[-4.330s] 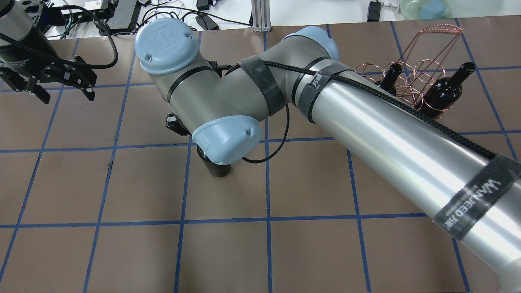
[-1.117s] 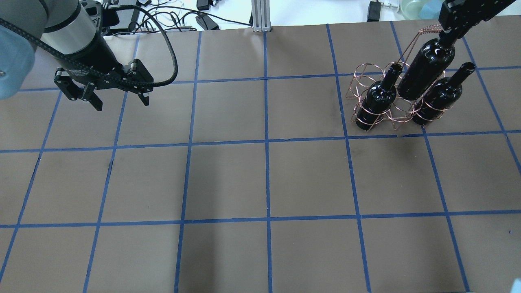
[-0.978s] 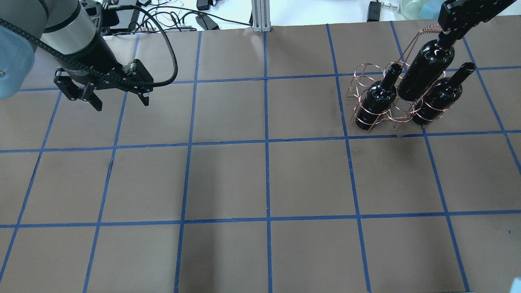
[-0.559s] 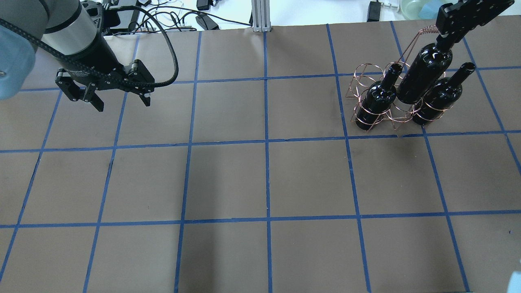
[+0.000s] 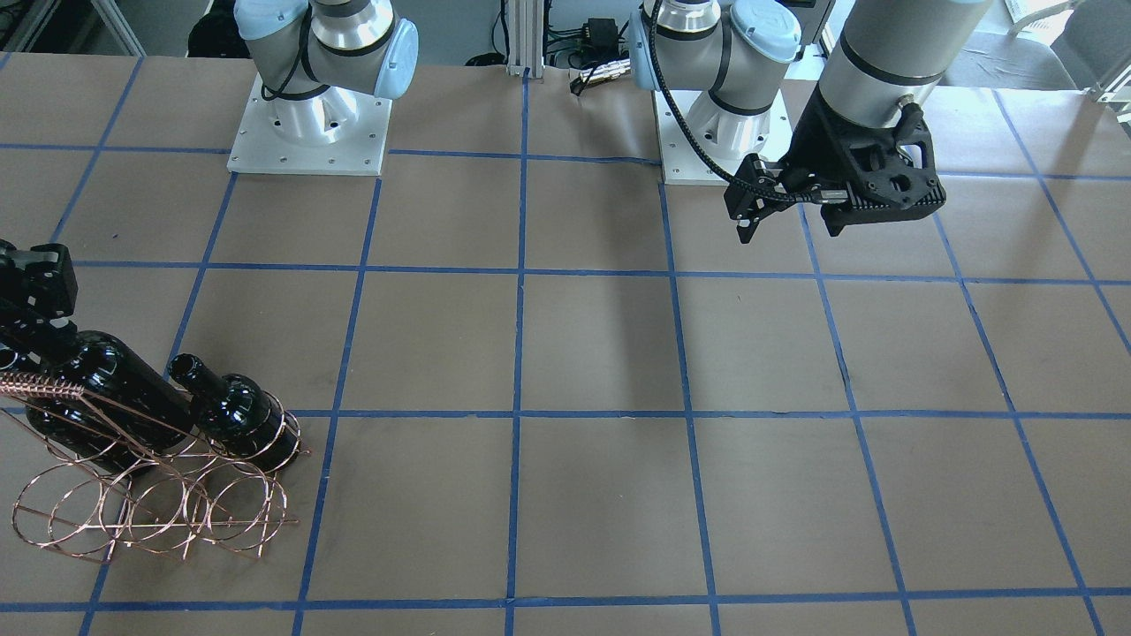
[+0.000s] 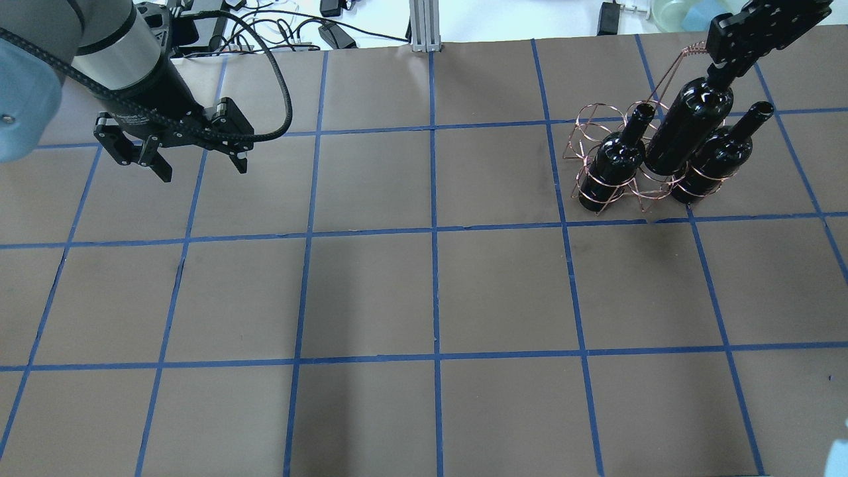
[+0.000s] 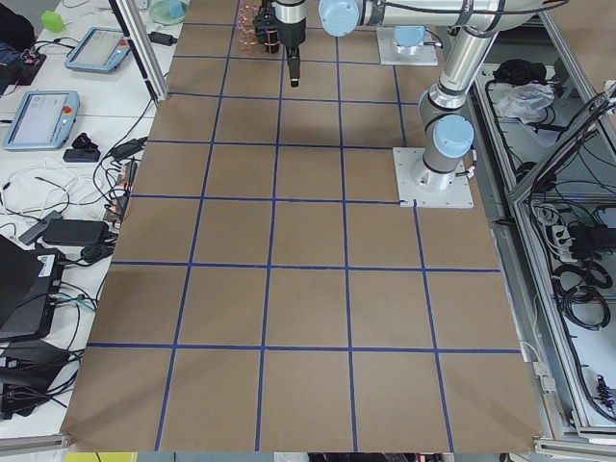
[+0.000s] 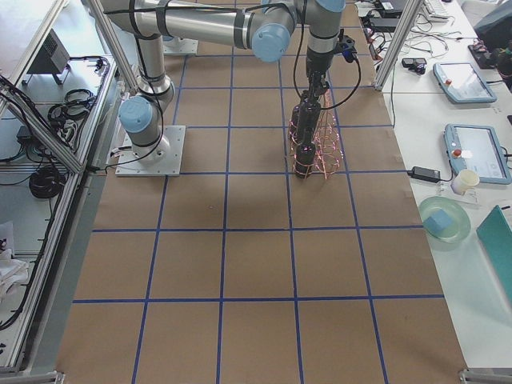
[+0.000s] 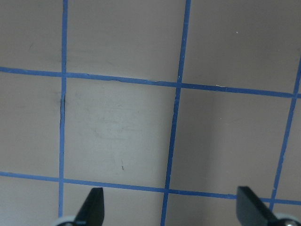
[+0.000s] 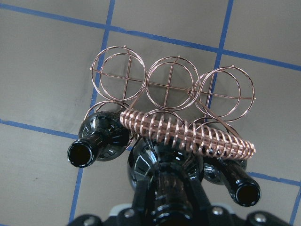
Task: Place wine into wine basket
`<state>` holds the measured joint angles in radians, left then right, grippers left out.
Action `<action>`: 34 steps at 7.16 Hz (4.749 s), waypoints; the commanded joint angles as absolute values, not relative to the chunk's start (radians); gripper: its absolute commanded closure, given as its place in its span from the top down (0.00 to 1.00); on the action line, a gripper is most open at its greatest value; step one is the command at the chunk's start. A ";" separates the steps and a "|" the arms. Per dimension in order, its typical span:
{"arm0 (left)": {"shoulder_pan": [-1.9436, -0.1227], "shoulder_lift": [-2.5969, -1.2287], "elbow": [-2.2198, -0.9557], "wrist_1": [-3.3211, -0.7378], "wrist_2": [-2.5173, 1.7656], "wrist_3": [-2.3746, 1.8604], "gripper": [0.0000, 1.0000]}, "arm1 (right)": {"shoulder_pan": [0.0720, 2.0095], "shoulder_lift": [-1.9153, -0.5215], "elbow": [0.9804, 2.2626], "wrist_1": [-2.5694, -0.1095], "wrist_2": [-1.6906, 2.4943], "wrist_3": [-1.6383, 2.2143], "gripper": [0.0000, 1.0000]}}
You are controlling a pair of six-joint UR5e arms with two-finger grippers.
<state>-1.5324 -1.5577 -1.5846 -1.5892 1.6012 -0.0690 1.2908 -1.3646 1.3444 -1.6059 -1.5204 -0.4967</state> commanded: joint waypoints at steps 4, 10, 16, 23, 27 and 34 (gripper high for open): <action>-1.531 -1.559 -1.586 -1.589 1.608 -0.067 1.00 | 1.292 -1.336 1.353 -1.632 -1.528 -0.500 0.00; -1.531 -1.557 -1.586 -1.591 1.609 -0.067 1.00 | 1.292 -1.319 1.427 -1.706 -1.526 -0.499 0.00; -1.531 -1.557 -1.586 -1.591 1.609 -0.067 1.00 | 1.293 -1.302 1.482 -1.750 -1.529 -0.492 0.00; -1.532 -1.555 -1.591 -1.594 1.605 -0.067 1.00 | 1.298 -1.301 1.456 -1.749 -1.546 -0.398 1.00; -1.531 -1.555 -1.591 -1.592 1.606 -0.067 1.00 | 1.385 -1.460 1.370 -1.544 -1.548 -0.282 1.00; -1.531 -1.546 -1.583 -1.585 1.597 -0.067 1.00 | 1.588 -1.512 1.402 -1.419 -1.554 -0.071 0.99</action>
<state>-1.5308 -1.5471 -1.5842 -1.5858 1.5983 -0.0674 1.5891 -1.5051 1.4010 -1.4540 -1.5528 -0.0608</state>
